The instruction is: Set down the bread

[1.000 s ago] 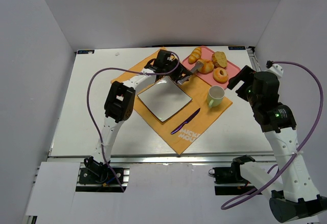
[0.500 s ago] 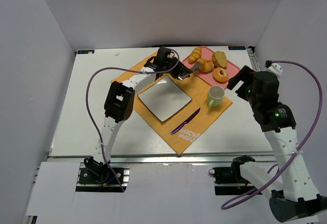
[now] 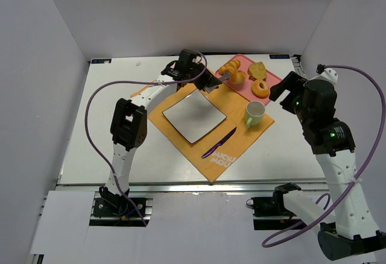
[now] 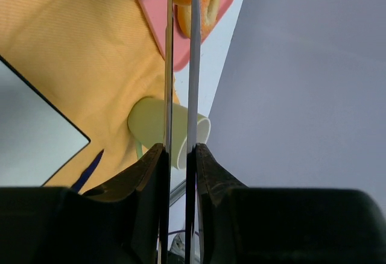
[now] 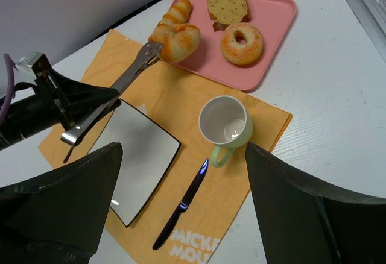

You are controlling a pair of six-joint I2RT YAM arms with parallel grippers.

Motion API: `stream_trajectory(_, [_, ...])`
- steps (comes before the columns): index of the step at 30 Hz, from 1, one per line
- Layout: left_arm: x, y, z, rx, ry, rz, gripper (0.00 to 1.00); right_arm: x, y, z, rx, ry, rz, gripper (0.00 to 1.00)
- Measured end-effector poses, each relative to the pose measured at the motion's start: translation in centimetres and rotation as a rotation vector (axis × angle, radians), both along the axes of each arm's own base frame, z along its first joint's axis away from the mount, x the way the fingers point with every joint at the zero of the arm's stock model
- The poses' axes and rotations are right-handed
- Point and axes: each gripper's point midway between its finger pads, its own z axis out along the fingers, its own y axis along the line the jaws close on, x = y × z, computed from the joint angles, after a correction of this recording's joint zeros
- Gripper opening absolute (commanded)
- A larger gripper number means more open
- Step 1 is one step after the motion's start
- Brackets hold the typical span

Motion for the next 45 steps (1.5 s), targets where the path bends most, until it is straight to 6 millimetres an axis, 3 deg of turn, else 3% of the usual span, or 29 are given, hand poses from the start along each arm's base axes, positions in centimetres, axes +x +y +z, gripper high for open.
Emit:
stream_trajectory(8, [-1.9,1.5,3.9,0.017,-0.054,-0.01,0.31,-0.1,0.7,0.3,0.016,-0.003,0.04,0.89])
stream_trajectory(11, [-3.4,2.9,5.1,0.074,-0.066,-0.017,0.31,-0.3,1.2,0.2,0.013,0.0,0.071,0.89])
stream_trajectory(14, [-6.7,5.6,6.1,0.143,-0.071,-0.024,0.31,-0.4,1.5,-0.2,-0.005,0.006,0.104,0.9])
stream_trajectory(19, [-14.8,10.9,6.7,0.18,-0.066,-0.029,0.31,-0.4,2.0,-0.9,-0.03,0.021,0.149,0.89])
stream_trajectory(22, [-18.5,13.2,6.1,0.189,-0.06,-0.028,0.31,-0.2,2.4,-1.4,-0.03,0.034,0.172,0.89])
stream_trajectory(25, [-20.6,14.5,4.4,0.204,-0.036,-0.03,0.31,-0.2,2.8,-2.4,-0.027,0.057,0.192,0.89])
stream_trajectory(33, [-22.4,16.2,-1.1,0.299,0.048,-0.04,0.31,-0.4,3.4,-4.0,-0.016,0.099,0.228,0.89])
stream_trajectory(36, [-22.2,16.4,-1.7,0.323,0.046,-0.042,0.43,-0.4,3.5,-4.0,-0.014,0.099,0.234,0.89])
stream_trajectory(37, [-22.2,16.6,-1.9,0.339,0.049,-0.042,0.52,-0.4,3.6,-4.0,-0.013,0.099,0.236,0.89])
stream_trajectory(41, [-22.0,17.5,-2.0,0.41,0.055,-0.034,0.64,-0.6,3.6,-4.0,-0.012,0.096,0.237,0.89])
stream_trajectory(45, [-21.6,18.4,-1.2,0.461,0.042,-0.01,0.64,-1.0,3.5,-4.5,-0.01,0.1,0.24,0.89])
